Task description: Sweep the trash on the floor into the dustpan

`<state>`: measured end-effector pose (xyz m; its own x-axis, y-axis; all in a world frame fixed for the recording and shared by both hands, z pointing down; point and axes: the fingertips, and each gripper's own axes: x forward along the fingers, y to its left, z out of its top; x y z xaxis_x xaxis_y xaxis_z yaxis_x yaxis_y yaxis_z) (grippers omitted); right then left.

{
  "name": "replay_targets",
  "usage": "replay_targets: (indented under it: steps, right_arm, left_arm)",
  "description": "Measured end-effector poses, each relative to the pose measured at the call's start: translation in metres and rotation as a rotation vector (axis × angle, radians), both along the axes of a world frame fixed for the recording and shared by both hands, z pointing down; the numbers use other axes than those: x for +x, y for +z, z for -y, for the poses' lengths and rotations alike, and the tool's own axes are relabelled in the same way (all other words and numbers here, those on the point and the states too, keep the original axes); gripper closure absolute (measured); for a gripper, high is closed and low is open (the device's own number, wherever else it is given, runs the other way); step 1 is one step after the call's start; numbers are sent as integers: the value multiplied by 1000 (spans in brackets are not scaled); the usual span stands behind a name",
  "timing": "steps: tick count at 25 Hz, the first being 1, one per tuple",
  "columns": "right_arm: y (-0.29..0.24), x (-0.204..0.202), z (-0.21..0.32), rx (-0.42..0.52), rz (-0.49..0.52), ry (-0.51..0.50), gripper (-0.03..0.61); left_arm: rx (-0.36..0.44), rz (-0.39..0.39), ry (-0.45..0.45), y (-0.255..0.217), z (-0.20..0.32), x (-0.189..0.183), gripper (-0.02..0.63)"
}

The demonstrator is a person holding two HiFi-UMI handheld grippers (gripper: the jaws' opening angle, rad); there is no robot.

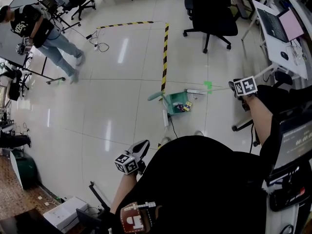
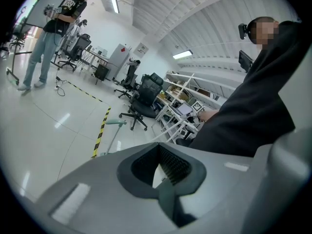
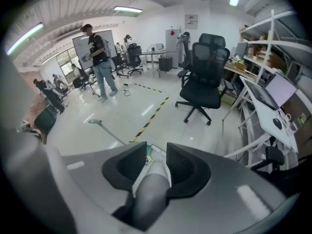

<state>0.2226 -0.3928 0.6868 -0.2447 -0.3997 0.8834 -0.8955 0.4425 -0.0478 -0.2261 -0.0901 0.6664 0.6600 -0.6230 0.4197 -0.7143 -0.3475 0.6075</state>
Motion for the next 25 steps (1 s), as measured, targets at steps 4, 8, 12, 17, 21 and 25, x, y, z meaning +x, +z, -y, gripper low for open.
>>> replay_targets:
  steps: [4, 8, 12, 17, 21, 25]
  right_arm:
    - [-22, 30, 17, 30, 7, 125, 453]
    - [-36, 45, 22, 48, -17, 199, 454]
    - [-35, 42, 24, 62, -53, 229, 454]
    - [-32, 32, 32, 67, -89, 231, 454]
    - [-39, 32, 39, 80, -78, 252, 454]
    - [-43, 33, 46, 99, -53, 299, 454]
  left_arm:
    - [11, -20, -5, 8, 0, 0, 614]
    - [5, -33, -21, 12, -2, -1, 614]
    - [3, -40, -30, 12, -8, -5, 614]
    - [2, -42, -56, 19, -20, -18, 614]
    - [-5, -38, -79, 20, -29, -31, 614]
    - [-6, -37, -88, 20, -33, -34, 614]
